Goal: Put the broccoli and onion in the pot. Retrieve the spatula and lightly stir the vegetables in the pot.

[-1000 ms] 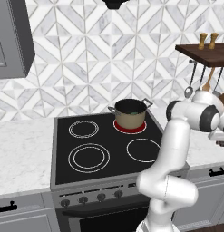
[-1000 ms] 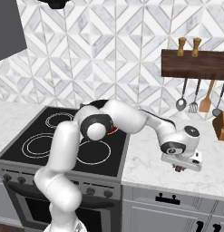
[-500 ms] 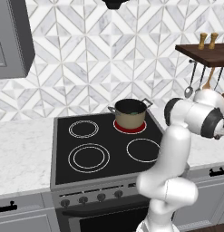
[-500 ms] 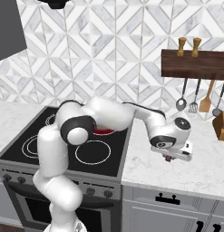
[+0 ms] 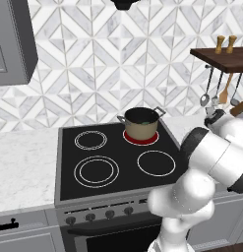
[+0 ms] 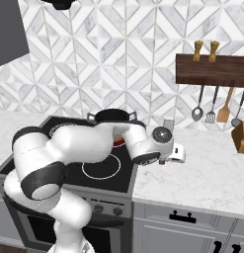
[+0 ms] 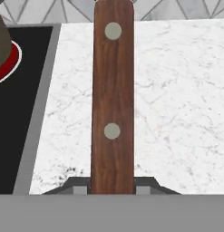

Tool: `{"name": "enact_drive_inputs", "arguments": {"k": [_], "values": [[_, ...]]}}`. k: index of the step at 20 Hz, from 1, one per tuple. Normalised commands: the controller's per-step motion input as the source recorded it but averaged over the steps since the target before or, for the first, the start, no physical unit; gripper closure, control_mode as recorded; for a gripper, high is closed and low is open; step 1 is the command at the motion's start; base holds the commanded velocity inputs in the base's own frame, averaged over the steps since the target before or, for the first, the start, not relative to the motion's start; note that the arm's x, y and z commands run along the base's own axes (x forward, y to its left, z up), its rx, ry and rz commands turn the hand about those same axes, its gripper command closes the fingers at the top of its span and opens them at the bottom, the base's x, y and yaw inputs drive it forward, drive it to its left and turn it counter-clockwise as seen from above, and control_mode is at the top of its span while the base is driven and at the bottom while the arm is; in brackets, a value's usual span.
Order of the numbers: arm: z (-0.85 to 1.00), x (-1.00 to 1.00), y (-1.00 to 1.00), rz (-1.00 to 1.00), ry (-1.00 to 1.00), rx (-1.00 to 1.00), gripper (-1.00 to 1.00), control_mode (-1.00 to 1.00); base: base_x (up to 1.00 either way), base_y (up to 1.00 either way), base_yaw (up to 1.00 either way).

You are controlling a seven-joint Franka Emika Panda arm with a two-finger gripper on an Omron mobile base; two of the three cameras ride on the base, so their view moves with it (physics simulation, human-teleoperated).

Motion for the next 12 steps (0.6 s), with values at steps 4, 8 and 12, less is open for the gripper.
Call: {"name": "enact_drive_inputs", "arguments": {"k": [4,8,12], "values": [[0.7,-0.03,0.81,0.0,-0.08,-0.22,1.0,-1.0,0.0,0.0,0.0],[0.71,0.0,0.56,0.0,0.07,-0.24,1.0,-1.0,0.0,0.0,0.0],[0.52,0.04,0.42,0.0,0.24,-0.26,1.0,-1.0,0.0,0.0,0.0]]}}
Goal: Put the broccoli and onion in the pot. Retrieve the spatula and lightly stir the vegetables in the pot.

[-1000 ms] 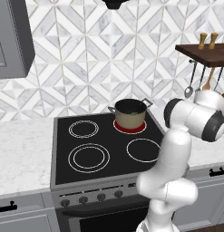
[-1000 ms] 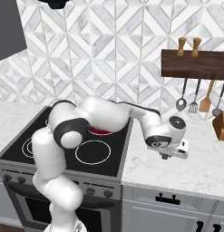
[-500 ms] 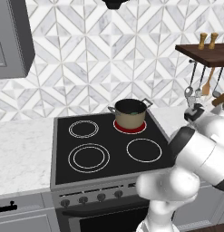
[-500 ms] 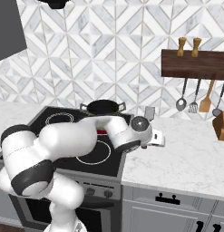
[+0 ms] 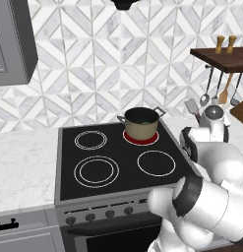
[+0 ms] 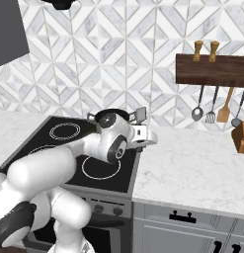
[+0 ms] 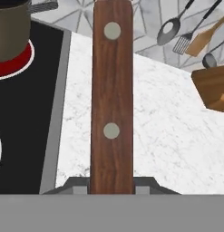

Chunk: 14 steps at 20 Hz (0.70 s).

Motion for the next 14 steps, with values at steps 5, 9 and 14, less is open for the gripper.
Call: {"name": "enact_drive_inputs", "arguments": {"k": [5,9,14], "values": [[0.56,0.07,0.28,0.03,0.24,-0.22,1.0,-1.0,0.0,0.0,0.0],[0.52,0.06,0.12,0.07,0.16,-0.15,1.0,-1.0,0.0,0.0,0.0],[0.44,0.2,0.12,0.12,0.23,-0.18,1.0,-1.0,0.0,0.0,0.0]]}}
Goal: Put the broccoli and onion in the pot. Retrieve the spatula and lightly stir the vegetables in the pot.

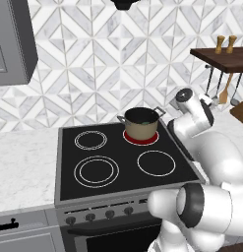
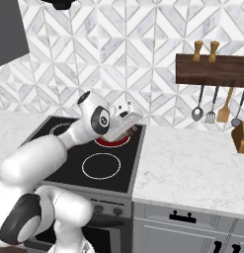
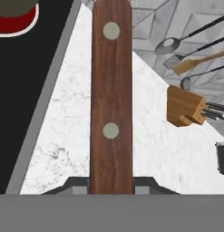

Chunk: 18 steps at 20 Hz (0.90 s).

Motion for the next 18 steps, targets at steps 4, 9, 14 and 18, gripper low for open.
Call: {"name": "enact_drive_inputs", "arguments": {"k": [4,9,14,18], "values": [[0.24,0.41,0.12,0.19,0.39,-0.13,1.0,-1.0,0.0,0.0,0.0],[0.23,0.4,0.1,0.22,0.3,-0.1,1.0,-1.0,0.0,0.0,0.0],[0.17,0.32,0.07,0.18,0.21,-0.08,1.0,-1.0,0.0,0.0,0.0],[0.04,0.3,0.05,0.21,0.17,-0.07,1.0,-1.0,0.0,0.0,0.0]]}}
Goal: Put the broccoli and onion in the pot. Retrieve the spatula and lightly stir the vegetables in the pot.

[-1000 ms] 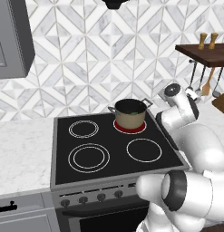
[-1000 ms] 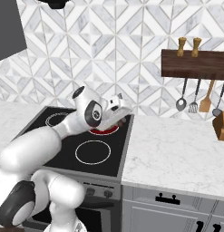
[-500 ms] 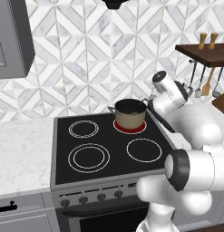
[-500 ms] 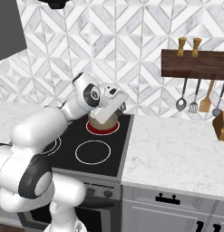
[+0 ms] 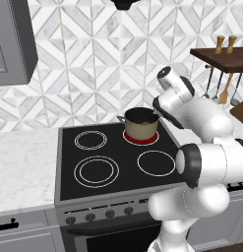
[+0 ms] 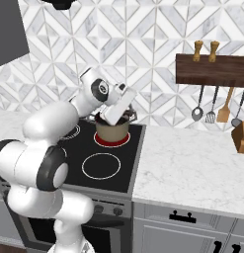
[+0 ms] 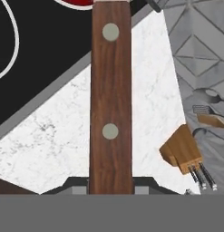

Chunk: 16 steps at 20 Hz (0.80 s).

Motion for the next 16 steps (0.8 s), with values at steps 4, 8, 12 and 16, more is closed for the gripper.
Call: {"name": "enact_drive_inputs", "arguments": {"k": [4,8,12,16], "values": [[0.0,0.41,0.35,0.13,0.05,-0.08,1.0,-1.0,0.0,0.0,0.0],[0.0,0.27,0.27,0.12,0.08,-0.13,1.0,-1.0,0.0,0.0,0.0],[0.0,0.0,0.01,0.02,0.0,-0.07,1.0,-1.0,0.0,0.0,0.0],[0.0,0.12,0.02,0.1,0.0,0.0,1.0,-1.0,0.0,0.0,0.0]]}}
